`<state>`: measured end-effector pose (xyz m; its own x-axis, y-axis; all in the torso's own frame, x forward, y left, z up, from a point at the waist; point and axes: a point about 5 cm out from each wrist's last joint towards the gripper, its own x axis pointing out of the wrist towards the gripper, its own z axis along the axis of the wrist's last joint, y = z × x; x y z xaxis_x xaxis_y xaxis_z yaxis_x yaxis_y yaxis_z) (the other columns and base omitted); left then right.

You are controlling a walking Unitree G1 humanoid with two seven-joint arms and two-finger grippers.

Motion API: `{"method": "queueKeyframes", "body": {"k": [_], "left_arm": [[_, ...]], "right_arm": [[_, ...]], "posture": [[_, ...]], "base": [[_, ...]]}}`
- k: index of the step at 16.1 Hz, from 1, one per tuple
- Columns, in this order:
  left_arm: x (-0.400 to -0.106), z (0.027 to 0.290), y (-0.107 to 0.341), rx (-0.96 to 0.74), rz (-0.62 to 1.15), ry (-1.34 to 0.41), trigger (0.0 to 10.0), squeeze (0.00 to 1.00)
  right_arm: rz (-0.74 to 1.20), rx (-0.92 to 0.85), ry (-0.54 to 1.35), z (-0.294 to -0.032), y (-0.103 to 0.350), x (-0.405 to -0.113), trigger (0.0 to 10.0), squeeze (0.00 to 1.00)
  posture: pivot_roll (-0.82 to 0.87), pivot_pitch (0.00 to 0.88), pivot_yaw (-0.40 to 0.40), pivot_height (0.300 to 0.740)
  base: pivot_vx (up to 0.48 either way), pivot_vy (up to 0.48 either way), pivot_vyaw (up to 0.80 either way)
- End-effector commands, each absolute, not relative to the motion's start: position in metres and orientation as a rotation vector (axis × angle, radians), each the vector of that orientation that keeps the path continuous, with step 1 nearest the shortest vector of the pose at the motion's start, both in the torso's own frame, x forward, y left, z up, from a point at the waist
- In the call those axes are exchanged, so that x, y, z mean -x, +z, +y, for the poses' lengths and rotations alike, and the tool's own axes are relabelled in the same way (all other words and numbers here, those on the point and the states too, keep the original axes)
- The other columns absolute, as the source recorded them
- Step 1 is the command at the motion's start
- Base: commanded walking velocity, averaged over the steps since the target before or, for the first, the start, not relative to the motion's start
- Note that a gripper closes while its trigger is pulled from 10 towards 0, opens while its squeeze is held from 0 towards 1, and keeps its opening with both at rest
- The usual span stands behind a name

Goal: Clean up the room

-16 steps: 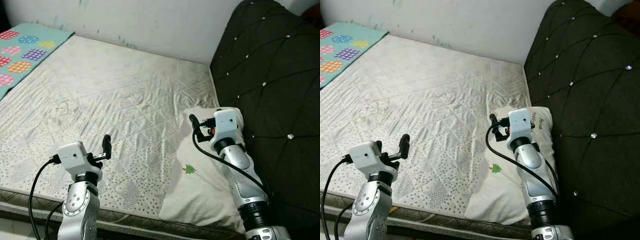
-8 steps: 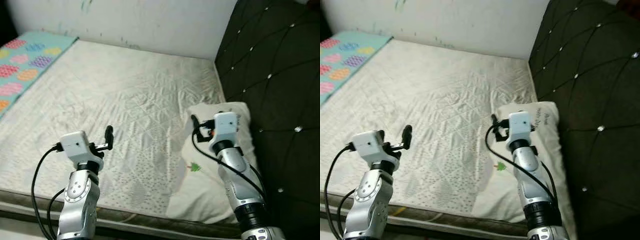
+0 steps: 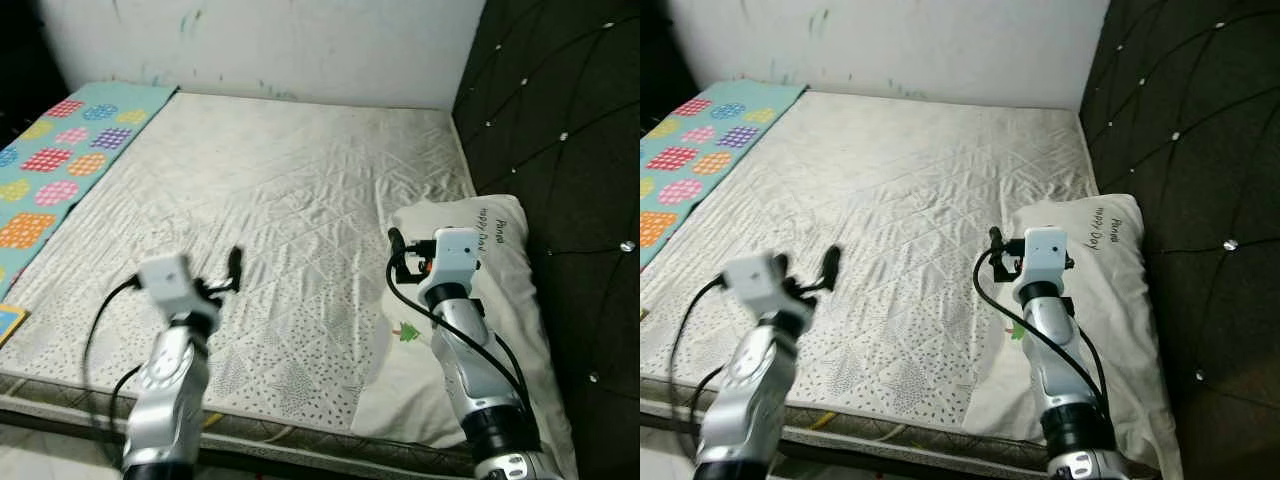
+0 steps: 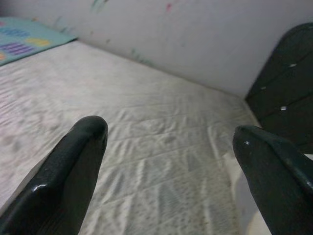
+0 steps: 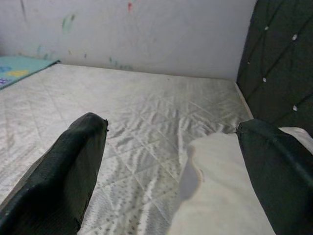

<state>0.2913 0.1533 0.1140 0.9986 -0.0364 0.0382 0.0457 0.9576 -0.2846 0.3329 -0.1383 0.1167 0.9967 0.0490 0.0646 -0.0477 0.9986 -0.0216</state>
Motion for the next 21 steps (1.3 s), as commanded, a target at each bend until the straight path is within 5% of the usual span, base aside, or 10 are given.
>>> {"method": "queueKeyframes", "body": {"k": [1, 5, 12, 21], "left_arm": [[-0.294, 0.150, 0.114, 0.265, -0.031, -0.068, 10.0, 0.00], [-0.289, 0.155, 0.110, 0.256, -0.024, -0.020, 10.0, 0.00], [-0.270, 0.174, 0.093, 0.252, 0.031, 0.048, 10.0, 0.00], [-0.268, 0.169, 0.089, 0.235, 0.045, 0.027, 10.0, 0.00]], "right_arm": [[-0.092, 0.039, 0.075, -0.129, 0.124, -0.337, 10.0, 0.00], [-0.076, 0.046, 0.119, -0.117, 0.114, -0.326, 10.0, 0.00], [0.012, 0.075, 0.052, -0.153, 0.093, -0.315, 10.0, 0.00], [0.002, 0.108, 0.117, -0.138, 0.095, -0.320, 10.0, 0.00]], "posture": [[-0.12, 0.000, 0.043, 0.740], [-0.12, 0.000, 0.048, 0.740], [-0.10, 0.000, -0.020, 0.740], [-0.09, 0.000, -0.038, 0.740]], "base": [[0.000, 0.000, 0.00], [0.000, 0.000, -0.45], [0.000, 0.000, -0.39], [0.000, 0.312, 0.00]]}}
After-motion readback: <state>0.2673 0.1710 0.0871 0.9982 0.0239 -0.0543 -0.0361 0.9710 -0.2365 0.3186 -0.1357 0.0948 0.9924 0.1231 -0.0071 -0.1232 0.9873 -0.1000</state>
